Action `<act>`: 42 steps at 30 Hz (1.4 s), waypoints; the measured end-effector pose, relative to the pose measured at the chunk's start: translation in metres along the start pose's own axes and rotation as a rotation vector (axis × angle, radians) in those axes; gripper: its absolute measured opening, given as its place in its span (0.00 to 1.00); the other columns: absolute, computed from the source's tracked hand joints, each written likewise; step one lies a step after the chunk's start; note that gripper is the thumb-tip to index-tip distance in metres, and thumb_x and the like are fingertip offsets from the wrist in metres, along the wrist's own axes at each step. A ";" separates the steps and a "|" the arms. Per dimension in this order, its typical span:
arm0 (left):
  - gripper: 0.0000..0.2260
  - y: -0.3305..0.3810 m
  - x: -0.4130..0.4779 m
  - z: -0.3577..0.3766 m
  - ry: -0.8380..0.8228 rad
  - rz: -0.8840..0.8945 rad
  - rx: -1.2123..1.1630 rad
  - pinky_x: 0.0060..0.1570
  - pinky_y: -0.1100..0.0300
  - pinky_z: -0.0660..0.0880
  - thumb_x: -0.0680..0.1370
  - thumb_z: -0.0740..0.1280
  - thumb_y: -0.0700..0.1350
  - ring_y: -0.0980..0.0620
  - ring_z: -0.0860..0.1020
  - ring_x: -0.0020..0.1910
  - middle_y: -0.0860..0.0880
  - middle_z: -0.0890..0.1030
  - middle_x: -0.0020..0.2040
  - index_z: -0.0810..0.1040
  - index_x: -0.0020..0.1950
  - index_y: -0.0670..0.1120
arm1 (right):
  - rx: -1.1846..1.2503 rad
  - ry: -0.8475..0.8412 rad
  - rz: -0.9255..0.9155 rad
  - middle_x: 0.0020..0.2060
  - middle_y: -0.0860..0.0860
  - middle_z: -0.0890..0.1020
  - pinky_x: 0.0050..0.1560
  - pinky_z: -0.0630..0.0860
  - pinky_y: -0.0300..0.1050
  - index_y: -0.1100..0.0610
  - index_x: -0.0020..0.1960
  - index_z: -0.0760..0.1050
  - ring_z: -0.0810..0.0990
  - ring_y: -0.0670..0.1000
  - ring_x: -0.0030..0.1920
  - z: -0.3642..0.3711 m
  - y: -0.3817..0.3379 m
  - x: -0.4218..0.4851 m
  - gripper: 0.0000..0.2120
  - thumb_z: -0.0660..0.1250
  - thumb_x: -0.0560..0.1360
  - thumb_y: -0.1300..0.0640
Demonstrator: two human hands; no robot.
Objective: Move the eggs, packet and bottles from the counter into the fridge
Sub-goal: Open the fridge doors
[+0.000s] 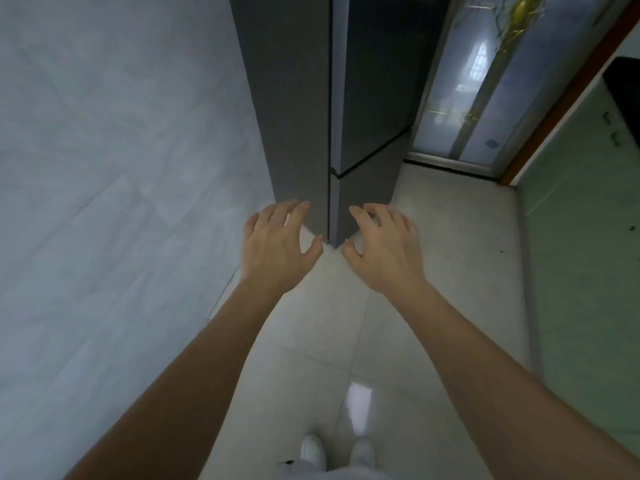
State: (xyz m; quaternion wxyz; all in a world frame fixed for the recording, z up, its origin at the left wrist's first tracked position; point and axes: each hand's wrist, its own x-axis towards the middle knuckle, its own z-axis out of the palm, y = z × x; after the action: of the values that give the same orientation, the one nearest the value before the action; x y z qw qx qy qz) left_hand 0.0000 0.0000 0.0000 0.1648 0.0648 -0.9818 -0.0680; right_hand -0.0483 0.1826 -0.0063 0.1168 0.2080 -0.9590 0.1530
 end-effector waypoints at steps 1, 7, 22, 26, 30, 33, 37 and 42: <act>0.27 -0.001 -0.001 0.001 -0.027 0.000 -0.003 0.67 0.45 0.67 0.78 0.60 0.62 0.46 0.73 0.68 0.49 0.75 0.70 0.70 0.73 0.50 | 0.008 -0.026 0.002 0.63 0.58 0.79 0.65 0.71 0.61 0.56 0.68 0.75 0.76 0.60 0.64 0.001 0.000 -0.002 0.28 0.57 0.73 0.45; 0.27 -0.014 -0.011 0.012 -0.052 -0.007 0.019 0.68 0.46 0.67 0.78 0.59 0.63 0.46 0.71 0.70 0.49 0.74 0.72 0.69 0.73 0.51 | -0.009 -0.048 0.034 0.64 0.58 0.78 0.65 0.70 0.59 0.56 0.69 0.74 0.76 0.61 0.64 0.011 -0.003 -0.010 0.26 0.62 0.74 0.47; 0.27 -0.039 0.001 0.031 -0.088 0.012 -0.036 0.67 0.45 0.69 0.77 0.58 0.62 0.46 0.73 0.68 0.49 0.75 0.70 0.71 0.72 0.50 | -0.027 -0.036 0.095 0.66 0.56 0.78 0.66 0.70 0.59 0.54 0.71 0.73 0.75 0.59 0.65 0.032 -0.020 0.007 0.27 0.60 0.74 0.46; 0.27 -0.042 0.023 0.041 -0.091 0.027 -0.025 0.67 0.45 0.69 0.77 0.59 0.62 0.46 0.73 0.68 0.49 0.76 0.69 0.71 0.72 0.51 | -0.009 -0.024 0.101 0.65 0.56 0.79 0.66 0.72 0.60 0.55 0.70 0.74 0.76 0.59 0.64 0.042 -0.013 0.026 0.27 0.60 0.74 0.46; 0.27 -0.046 0.059 0.055 -0.102 0.017 -0.018 0.67 0.45 0.69 0.77 0.58 0.63 0.46 0.74 0.68 0.48 0.76 0.69 0.71 0.71 0.51 | 0.014 0.004 0.088 0.62 0.57 0.80 0.64 0.73 0.59 0.56 0.68 0.75 0.77 0.60 0.62 0.059 0.001 0.061 0.26 0.61 0.73 0.47; 0.27 -0.046 0.093 0.070 -0.091 0.015 -0.007 0.67 0.46 0.69 0.77 0.57 0.63 0.46 0.74 0.67 0.48 0.76 0.69 0.72 0.71 0.50 | 0.021 0.003 0.070 0.62 0.57 0.80 0.64 0.73 0.59 0.56 0.68 0.75 0.77 0.60 0.63 0.073 0.016 0.097 0.26 0.62 0.73 0.48; 0.27 -0.042 0.152 0.089 -0.122 0.025 0.034 0.69 0.46 0.68 0.77 0.56 0.64 0.47 0.72 0.69 0.49 0.74 0.71 0.70 0.72 0.51 | 0.011 -0.003 0.037 0.62 0.56 0.80 0.64 0.72 0.59 0.56 0.67 0.76 0.77 0.60 0.63 0.081 0.046 0.159 0.25 0.62 0.73 0.48; 0.27 -0.025 0.239 0.109 -0.121 0.009 0.030 0.71 0.45 0.66 0.78 0.58 0.63 0.47 0.71 0.71 0.50 0.73 0.72 0.68 0.73 0.52 | 0.035 0.000 0.007 0.62 0.57 0.79 0.65 0.72 0.60 0.55 0.68 0.74 0.76 0.60 0.64 0.080 0.092 0.250 0.25 0.62 0.74 0.47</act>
State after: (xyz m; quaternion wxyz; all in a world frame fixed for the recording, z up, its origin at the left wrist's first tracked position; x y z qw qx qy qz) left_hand -0.2577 -0.0479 -0.0305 0.1043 0.0585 -0.9912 -0.0561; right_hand -0.3227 0.1440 -0.0306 0.1127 0.2068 -0.9569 0.1700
